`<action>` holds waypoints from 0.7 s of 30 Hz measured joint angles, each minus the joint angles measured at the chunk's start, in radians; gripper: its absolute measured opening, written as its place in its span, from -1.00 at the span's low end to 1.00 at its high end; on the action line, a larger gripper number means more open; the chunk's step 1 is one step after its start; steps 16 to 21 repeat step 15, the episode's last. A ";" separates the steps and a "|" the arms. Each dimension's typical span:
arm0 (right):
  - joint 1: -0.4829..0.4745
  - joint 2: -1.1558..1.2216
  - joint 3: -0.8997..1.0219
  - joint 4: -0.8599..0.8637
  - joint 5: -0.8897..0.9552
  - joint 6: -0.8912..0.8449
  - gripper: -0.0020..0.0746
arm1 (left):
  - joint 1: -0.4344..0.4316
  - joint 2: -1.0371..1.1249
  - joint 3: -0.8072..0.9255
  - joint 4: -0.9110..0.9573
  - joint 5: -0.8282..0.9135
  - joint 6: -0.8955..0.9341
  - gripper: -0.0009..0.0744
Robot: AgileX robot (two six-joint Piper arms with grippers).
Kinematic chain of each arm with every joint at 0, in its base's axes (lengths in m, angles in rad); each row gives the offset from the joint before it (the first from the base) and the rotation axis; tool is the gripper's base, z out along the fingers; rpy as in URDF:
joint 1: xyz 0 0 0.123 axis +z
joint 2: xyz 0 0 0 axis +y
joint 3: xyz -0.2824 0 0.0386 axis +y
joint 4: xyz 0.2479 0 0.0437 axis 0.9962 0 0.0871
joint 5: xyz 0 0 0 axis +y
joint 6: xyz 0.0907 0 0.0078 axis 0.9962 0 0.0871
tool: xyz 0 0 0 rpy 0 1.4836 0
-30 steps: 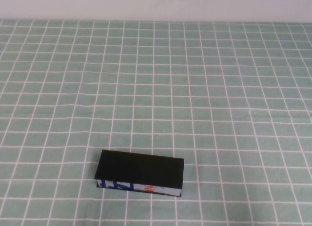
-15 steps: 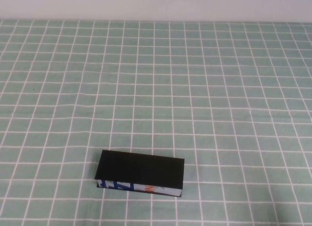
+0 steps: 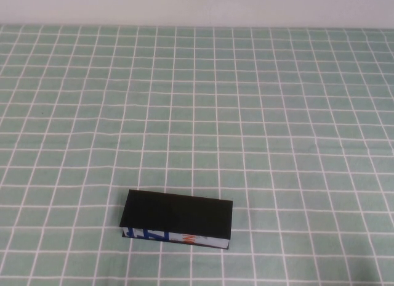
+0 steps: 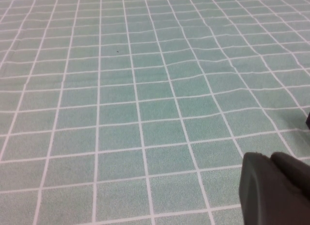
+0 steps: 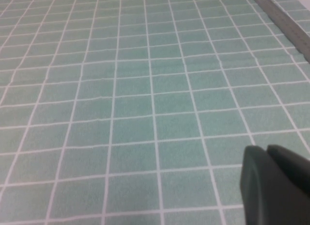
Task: Return glasses to glasses case
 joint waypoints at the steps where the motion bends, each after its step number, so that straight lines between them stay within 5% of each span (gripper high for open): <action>1: 0.000 0.000 0.000 0.000 0.000 -0.005 -0.98 | 0.000 0.000 0.000 0.000 0.000 0.000 -0.99; 21: 0.000 0.000 0.000 0.000 0.002 -0.010 -0.98 | 0.000 0.000 0.000 0.000 0.000 0.000 -0.99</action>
